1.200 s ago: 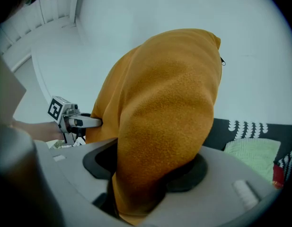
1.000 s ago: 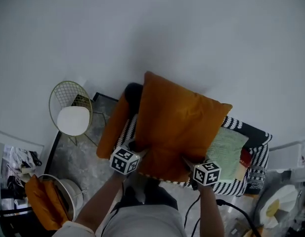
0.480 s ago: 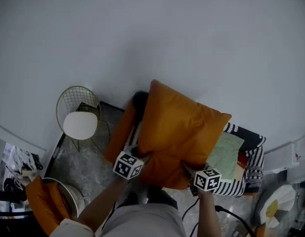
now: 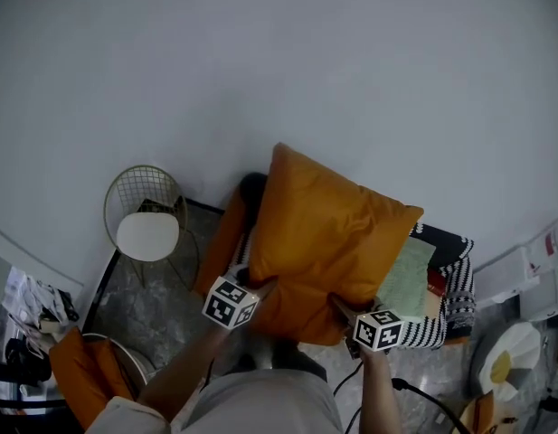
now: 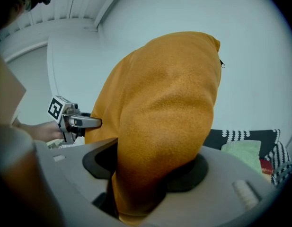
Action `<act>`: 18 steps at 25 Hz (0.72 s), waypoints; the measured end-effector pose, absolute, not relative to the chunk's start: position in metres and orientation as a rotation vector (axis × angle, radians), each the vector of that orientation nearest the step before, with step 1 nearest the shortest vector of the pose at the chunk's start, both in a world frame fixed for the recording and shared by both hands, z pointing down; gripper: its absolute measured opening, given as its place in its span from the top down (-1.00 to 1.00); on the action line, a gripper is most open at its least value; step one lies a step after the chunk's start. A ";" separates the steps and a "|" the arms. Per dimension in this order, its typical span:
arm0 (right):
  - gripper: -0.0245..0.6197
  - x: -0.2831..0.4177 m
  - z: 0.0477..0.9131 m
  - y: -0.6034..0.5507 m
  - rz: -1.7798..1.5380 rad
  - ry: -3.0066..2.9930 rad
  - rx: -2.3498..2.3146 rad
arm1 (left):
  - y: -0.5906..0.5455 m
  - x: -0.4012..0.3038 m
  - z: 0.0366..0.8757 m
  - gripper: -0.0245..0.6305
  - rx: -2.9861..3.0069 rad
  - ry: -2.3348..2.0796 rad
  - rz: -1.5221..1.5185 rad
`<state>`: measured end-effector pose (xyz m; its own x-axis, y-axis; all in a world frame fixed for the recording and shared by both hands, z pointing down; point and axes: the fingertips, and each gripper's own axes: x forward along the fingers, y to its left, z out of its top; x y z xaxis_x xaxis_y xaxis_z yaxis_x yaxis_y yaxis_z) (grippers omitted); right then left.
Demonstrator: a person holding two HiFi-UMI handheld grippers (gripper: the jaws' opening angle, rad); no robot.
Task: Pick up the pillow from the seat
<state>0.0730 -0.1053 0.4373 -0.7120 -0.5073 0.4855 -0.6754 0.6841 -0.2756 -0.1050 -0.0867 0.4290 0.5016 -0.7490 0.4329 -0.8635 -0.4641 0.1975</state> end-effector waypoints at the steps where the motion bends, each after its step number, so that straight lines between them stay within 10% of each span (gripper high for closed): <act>1: 0.06 0.076 0.434 -0.099 0.613 -2.531 0.937 | -0.081 -0.102 0.426 0.37 2.372 -1.335 0.397; 18: 0.04 0.119 0.403 -0.045 0.481 -2.579 0.957 | -0.026 -0.059 0.397 0.36 2.444 -1.363 0.369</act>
